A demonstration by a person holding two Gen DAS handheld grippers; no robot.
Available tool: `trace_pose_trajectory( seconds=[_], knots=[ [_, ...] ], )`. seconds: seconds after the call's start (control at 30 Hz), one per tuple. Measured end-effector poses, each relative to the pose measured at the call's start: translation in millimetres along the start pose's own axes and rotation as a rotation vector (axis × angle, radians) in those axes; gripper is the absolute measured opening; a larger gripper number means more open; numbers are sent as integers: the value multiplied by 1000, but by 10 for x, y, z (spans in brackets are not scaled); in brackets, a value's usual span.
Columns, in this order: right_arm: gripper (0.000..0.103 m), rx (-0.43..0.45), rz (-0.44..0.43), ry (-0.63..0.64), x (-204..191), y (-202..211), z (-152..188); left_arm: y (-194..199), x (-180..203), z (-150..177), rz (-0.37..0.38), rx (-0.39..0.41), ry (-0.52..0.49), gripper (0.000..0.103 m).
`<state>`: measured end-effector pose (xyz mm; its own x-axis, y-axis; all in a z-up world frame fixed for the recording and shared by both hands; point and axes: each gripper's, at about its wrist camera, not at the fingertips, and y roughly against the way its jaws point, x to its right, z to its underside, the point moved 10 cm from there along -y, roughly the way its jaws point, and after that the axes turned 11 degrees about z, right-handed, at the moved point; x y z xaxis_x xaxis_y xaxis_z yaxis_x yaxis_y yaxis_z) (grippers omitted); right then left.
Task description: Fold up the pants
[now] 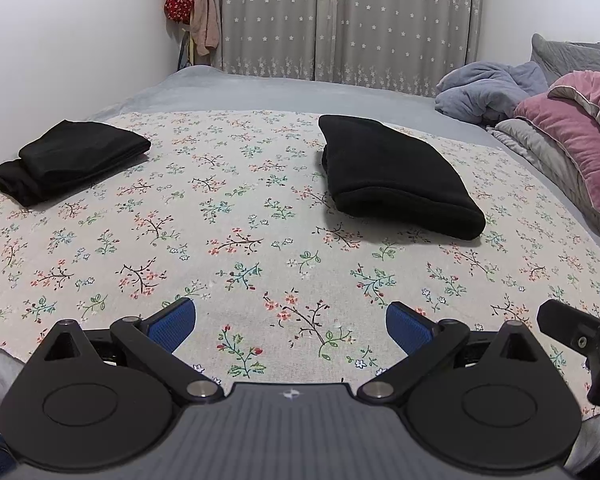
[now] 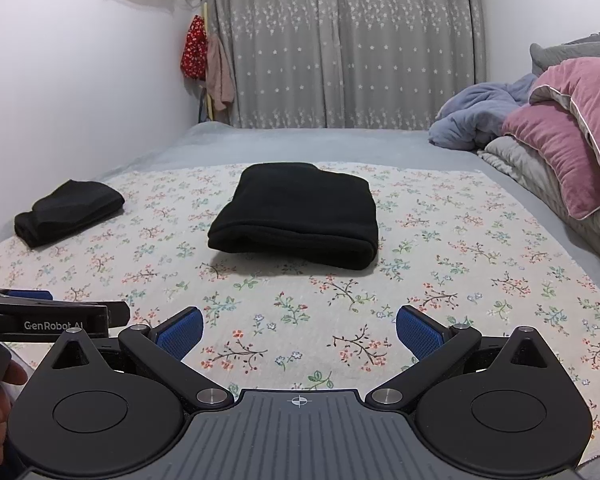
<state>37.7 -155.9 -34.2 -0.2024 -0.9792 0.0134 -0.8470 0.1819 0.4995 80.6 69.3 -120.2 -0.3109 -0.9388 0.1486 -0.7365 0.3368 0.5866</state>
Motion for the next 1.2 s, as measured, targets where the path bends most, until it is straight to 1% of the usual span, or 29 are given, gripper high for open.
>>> trace_pose_trajectory(
  seconds=[0.2, 0.37, 0.53, 0.7, 0.9, 1.2],
  knots=[
    [103, 0, 0, 6, -9, 3, 16, -10, -5, 0, 9, -7, 11, 103],
    [103, 1, -6, 6, -11, 5, 16, -23, 17, 16, 3, -16, -9, 103],
    [103, 1, -5, 6, -10, 8, 19, -37, 19, 23, 5, -24, -6, 103],
    [103, 0, -5, 8, -15, 8, 20, -28, 30, 18, 14, -17, -13, 103],
    [103, -1, -4, 9, -18, 12, 16, -51, 26, 40, 22, -34, -2, 103],
    [103, -7, -7, 10, -18, 5, 29, -44, 52, 46, 28, -32, -10, 103]
  ],
)
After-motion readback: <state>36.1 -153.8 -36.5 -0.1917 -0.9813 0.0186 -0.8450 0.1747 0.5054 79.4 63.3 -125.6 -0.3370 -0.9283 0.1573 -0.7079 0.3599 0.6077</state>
